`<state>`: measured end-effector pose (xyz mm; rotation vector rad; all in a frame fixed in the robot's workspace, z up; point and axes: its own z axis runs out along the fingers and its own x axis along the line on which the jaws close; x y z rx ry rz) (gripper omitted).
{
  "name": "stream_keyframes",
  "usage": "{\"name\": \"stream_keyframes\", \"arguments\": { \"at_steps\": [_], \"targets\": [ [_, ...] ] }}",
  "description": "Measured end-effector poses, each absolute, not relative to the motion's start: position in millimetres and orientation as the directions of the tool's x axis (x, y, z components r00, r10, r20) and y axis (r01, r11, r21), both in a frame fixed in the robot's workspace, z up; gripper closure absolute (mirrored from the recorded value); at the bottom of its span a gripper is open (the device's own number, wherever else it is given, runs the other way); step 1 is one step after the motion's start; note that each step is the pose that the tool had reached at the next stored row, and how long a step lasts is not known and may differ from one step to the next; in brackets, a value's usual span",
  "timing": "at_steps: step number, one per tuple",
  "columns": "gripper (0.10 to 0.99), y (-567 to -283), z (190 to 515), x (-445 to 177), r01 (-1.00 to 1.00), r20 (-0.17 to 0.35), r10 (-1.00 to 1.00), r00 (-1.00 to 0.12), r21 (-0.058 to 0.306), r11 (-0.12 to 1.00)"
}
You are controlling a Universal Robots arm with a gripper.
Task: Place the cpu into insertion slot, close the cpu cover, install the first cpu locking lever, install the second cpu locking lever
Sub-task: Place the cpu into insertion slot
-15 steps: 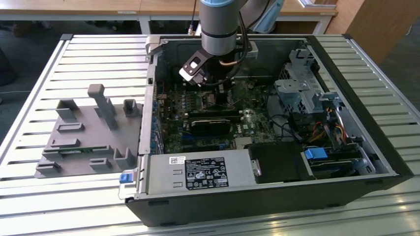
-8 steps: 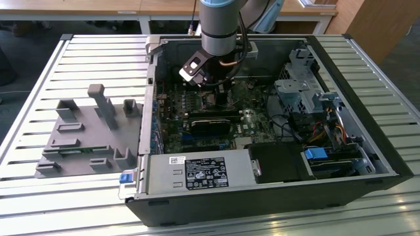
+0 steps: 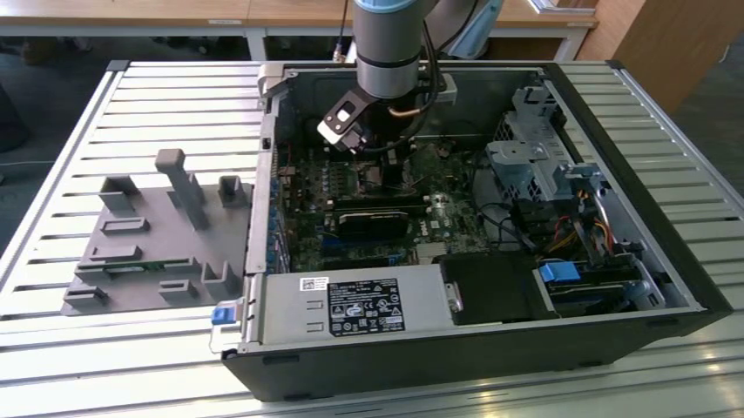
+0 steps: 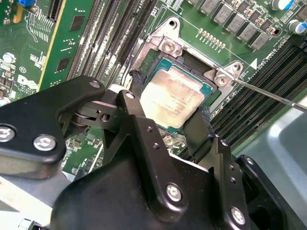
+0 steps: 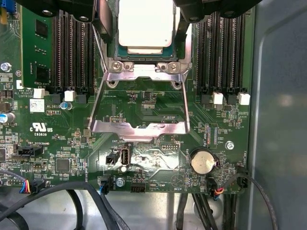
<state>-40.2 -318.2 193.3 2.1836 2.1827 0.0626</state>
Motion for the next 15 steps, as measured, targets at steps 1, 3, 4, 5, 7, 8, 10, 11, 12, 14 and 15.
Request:
{"name": "stream_keyframes", "arguments": {
  "at_steps": [1, 3, 4, 5, 7, 8, 10, 11, 12, 14, 15],
  "targets": [
    [0.471, -318.2, 193.3, -40.2, 0.998, -0.009, 1.000, 0.001, 0.066, 0.000],
    [0.471, -318.2, 193.6, -40.2, 0.998, -0.009, 1.000, 0.001, 0.066, 0.000],
    [0.471, -318.3, 194.1, -40.3, 0.998, -0.010, 1.000, 0.001, 0.066, 0.000],
    [0.471, -318.3, 194.3, -40.3, 0.998, -0.009, 1.000, 0.001, 0.066, 0.000],
    [0.471, -318.2, 194.3, -40.2, 0.998, -0.009, 1.000, 0.001, 0.066, 0.000],
    [0.471, -318.3, 194.8, -40.2, 0.998, -0.010, 1.000, 0.001, 0.066, 0.000],
    [0.471, -318.3, 196.5, -40.2, 0.998, -0.010, 1.000, 0.001, 0.066, 0.000],
    [0.482, -318.2, 197.6, -40.2, 0.998, -0.009, 1.000, 0.001, 0.066, 0.000],
    [0.482, -318.3, 198.9, -40.2, 0.998, -0.009, 1.000, 0.001, 0.066, 0.000],
    [0.608, -318.3, 200.9, -40.2, 0.998, -0.010, 1.000, 0.001, 0.066, 0.000],
    [0.667, -318.2, 201.3, -40.1, 0.998, -0.009, 1.000, 0.001, 0.066, 0.000]
  ]
}}
